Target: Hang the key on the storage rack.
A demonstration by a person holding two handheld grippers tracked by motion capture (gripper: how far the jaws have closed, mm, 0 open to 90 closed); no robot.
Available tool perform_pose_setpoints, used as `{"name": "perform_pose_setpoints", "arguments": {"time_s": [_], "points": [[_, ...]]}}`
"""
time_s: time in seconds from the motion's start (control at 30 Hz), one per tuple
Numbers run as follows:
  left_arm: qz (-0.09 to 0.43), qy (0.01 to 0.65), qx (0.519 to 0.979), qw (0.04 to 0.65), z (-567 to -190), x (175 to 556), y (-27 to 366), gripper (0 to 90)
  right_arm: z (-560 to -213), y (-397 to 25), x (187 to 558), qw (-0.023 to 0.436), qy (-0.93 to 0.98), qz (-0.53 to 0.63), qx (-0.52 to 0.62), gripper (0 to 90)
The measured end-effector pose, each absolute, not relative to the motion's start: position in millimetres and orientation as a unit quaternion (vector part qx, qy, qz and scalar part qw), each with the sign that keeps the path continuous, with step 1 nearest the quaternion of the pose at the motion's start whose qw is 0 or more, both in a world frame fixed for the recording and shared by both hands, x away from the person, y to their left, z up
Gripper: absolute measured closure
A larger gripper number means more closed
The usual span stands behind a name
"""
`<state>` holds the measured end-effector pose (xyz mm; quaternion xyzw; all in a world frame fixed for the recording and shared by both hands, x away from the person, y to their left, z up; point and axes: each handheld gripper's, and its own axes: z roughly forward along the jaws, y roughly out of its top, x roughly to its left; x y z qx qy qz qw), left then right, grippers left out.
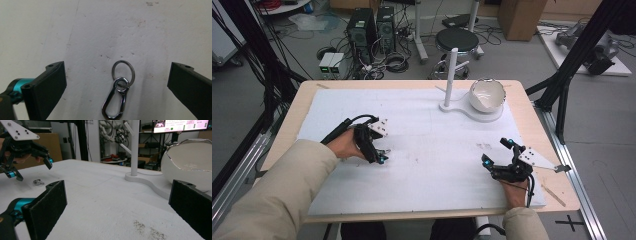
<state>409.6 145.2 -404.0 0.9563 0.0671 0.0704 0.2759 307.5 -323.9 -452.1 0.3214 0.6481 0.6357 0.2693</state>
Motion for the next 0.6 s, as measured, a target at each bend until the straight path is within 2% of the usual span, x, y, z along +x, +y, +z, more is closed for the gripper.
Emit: {"name": "perform_pose_setpoints", "arguments": {"time_s": [0.1, 0.37, 0.47, 0.6], "points": [[0.070, 0.064, 0.959, 0.268, -406.0, 409.3, 143.9, 7.8, -452.1, -324.3, 308.1, 0.272, 0.647, 0.637, 0.320, 0.6], [0.070, 0.065, 0.965, 0.245, -409.4, 407.5, 139.5, 12.3, -452.0, -324.4, 307.7, 0.269, 0.646, 0.637, 0.323, 0.6], [0.076, 0.065, 0.967, 0.236, -408.9, 407.3, 138.9, 20.5, -452.0, -324.3, 307.7, 0.269, 0.646, 0.636, 0.323, 0.6], [0.076, 0.059, 0.966, 0.238, -406.9, 406.9, 137.7, 25.2, -452.0, -324.2, 307.7, 0.269, 0.646, 0.637, 0.324, 0.6]]}}
